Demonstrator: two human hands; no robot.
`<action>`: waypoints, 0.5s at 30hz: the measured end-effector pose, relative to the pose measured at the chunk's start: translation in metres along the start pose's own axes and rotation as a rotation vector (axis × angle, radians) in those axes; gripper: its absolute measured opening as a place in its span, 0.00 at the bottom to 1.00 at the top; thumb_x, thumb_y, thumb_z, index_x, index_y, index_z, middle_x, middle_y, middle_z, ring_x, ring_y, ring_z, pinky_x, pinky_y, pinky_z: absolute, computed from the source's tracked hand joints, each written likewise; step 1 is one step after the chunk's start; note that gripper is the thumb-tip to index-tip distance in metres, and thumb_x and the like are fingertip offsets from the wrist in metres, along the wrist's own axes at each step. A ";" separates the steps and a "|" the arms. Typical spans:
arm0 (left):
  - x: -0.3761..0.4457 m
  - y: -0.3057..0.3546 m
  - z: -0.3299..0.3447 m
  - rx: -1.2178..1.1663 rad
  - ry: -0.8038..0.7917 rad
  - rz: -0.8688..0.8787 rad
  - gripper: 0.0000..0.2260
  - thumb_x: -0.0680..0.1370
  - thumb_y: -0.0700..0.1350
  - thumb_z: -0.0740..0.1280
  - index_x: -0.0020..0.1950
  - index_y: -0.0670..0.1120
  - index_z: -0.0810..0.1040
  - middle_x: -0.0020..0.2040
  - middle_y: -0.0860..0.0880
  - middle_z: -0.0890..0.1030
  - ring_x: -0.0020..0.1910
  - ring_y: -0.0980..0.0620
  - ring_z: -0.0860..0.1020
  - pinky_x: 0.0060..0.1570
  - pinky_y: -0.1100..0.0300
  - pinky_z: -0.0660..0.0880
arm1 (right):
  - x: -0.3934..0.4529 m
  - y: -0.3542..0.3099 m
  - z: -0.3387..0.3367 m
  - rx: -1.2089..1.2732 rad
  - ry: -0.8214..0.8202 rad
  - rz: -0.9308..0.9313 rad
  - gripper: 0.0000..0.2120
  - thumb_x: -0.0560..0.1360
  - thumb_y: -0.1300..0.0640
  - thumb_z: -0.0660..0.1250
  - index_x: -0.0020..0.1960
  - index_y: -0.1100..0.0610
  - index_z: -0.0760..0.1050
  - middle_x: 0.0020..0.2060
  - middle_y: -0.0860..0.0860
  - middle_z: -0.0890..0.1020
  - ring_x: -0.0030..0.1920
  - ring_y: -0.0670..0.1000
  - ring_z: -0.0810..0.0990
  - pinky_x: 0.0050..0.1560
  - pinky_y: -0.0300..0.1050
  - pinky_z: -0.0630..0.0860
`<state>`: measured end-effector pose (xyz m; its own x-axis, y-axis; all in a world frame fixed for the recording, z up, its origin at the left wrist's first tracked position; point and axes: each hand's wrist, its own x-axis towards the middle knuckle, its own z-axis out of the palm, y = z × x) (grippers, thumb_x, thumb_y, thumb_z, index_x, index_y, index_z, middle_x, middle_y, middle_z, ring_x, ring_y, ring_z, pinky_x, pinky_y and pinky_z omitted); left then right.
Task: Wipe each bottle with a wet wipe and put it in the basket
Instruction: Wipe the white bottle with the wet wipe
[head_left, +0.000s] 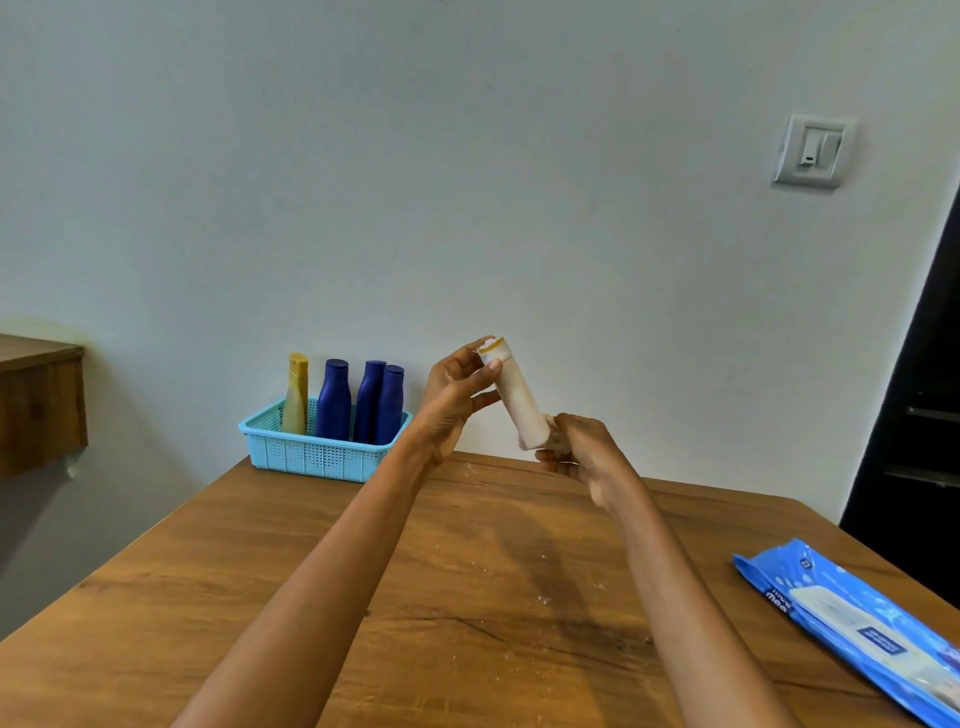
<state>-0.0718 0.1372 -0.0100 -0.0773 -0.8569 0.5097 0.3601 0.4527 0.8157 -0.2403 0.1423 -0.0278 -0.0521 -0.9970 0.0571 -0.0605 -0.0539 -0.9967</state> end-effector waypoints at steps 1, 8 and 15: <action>0.000 0.001 0.000 0.012 0.020 0.015 0.19 0.76 0.39 0.66 0.67 0.41 0.71 0.60 0.43 0.77 0.59 0.48 0.77 0.57 0.52 0.77 | 0.000 0.000 0.002 0.044 -0.010 0.026 0.14 0.78 0.61 0.55 0.60 0.62 0.73 0.45 0.58 0.80 0.40 0.52 0.79 0.44 0.46 0.78; -0.002 0.004 0.005 0.227 0.074 0.139 0.19 0.75 0.40 0.69 0.65 0.45 0.71 0.56 0.53 0.78 0.52 0.59 0.79 0.55 0.59 0.77 | 0.001 0.003 0.014 0.244 -0.180 0.050 0.29 0.72 0.41 0.67 0.58 0.66 0.76 0.52 0.62 0.82 0.43 0.52 0.81 0.48 0.45 0.81; -0.003 0.002 0.007 0.316 0.064 0.144 0.26 0.72 0.41 0.72 0.68 0.45 0.70 0.60 0.51 0.76 0.49 0.61 0.81 0.47 0.68 0.76 | -0.001 0.003 0.012 0.189 -0.125 0.095 0.28 0.71 0.42 0.69 0.55 0.66 0.76 0.49 0.61 0.81 0.40 0.51 0.79 0.39 0.42 0.79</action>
<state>-0.0776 0.1422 -0.0083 0.0155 -0.7879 0.6156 0.0564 0.6154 0.7862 -0.2288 0.1424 -0.0316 0.0757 -0.9966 -0.0330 0.1269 0.0424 -0.9910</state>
